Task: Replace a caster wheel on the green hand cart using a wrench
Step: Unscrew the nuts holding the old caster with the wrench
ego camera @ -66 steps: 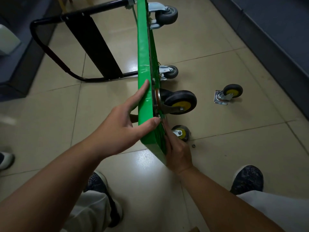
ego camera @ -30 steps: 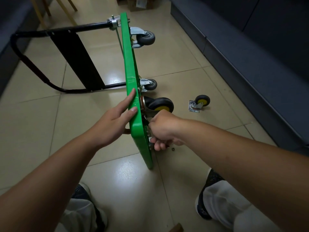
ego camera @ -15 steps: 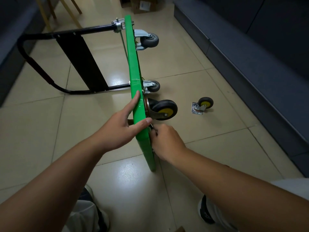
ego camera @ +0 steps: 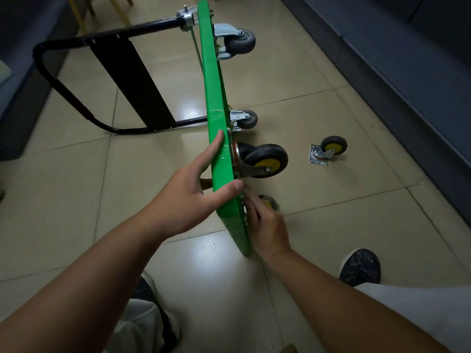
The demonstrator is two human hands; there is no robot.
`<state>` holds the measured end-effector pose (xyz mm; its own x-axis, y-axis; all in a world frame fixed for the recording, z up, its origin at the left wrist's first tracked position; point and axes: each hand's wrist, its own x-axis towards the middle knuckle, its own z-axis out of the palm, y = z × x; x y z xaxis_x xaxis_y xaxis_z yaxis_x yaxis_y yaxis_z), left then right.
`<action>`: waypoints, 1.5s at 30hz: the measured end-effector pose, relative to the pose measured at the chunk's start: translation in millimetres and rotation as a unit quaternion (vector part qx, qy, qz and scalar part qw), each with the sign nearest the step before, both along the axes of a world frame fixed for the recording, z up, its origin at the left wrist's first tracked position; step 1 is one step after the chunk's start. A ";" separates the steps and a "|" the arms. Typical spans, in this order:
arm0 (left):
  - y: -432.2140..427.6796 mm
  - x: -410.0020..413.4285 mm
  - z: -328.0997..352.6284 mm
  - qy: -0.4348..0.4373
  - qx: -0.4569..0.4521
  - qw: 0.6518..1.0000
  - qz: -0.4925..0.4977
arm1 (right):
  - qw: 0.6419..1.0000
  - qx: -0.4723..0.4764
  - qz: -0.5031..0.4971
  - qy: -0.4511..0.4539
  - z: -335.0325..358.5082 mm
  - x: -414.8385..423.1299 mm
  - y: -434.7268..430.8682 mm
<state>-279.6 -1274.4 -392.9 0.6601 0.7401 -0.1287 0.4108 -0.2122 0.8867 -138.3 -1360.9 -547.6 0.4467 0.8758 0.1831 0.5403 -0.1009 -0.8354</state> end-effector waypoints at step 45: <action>1.7 -2.4 12.0 -0.015 -0.056 0.998 -0.029 | 0.881 -0.234 0.112 0.395 141.8 23.4 7.3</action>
<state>-282.1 -1272.6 -380.9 0.7060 0.6827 -0.1884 0.3740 -0.1336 0.9178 -114.9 -1353.7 -405.7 0.0790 0.8554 -0.5120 -0.1419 -0.4987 -0.8551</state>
